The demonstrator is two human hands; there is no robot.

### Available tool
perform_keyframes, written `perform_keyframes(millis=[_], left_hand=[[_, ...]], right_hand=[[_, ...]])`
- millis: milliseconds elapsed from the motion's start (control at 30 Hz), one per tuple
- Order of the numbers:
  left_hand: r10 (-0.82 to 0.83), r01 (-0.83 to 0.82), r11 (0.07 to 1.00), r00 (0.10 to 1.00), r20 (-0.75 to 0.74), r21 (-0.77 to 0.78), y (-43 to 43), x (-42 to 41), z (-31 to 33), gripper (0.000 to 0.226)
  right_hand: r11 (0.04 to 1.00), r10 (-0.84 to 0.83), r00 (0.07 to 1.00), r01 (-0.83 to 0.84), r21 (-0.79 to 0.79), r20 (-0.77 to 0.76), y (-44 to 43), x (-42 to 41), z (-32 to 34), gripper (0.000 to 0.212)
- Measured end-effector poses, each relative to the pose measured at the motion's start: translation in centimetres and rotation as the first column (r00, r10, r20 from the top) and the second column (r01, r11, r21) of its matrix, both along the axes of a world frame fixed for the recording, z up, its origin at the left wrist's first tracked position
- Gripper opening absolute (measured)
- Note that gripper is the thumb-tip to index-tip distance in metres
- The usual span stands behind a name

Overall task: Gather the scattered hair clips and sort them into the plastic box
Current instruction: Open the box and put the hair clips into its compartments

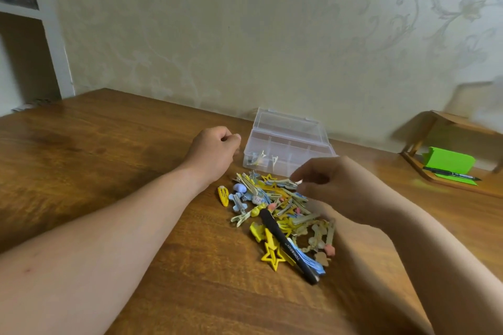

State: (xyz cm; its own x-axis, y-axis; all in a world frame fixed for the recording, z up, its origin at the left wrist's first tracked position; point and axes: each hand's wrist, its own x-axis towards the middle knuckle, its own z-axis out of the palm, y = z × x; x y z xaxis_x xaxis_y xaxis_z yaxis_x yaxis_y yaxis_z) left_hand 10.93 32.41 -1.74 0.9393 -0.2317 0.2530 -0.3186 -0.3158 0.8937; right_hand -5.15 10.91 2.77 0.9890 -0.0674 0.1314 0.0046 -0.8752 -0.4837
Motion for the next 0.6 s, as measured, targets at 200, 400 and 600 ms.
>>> perform_keyframes(millis=[200,400,600], left_hand=[[-0.002,0.002,1.0,1.0,0.006,-0.013,-0.1,0.0,-0.1,0.031],[-0.002,0.002,1.0,1.0,0.013,-0.004,-0.2,0.0,-0.2,0.031],[-0.009,0.009,1.0,1.0,0.005,-0.018,-0.3,0.0,-0.2,0.031]], right_hand=[[0.994,0.073,0.996,-0.078,-0.081,-0.058,-0.3,-0.1,-0.6,0.019],[0.988,0.132,0.991,-0.133,-0.084,-0.02,0.2,0.1,-0.9,0.015],[0.983,0.141,0.99,-0.138,-0.123,0.011,0.3,0.5,-1.4,0.007]])
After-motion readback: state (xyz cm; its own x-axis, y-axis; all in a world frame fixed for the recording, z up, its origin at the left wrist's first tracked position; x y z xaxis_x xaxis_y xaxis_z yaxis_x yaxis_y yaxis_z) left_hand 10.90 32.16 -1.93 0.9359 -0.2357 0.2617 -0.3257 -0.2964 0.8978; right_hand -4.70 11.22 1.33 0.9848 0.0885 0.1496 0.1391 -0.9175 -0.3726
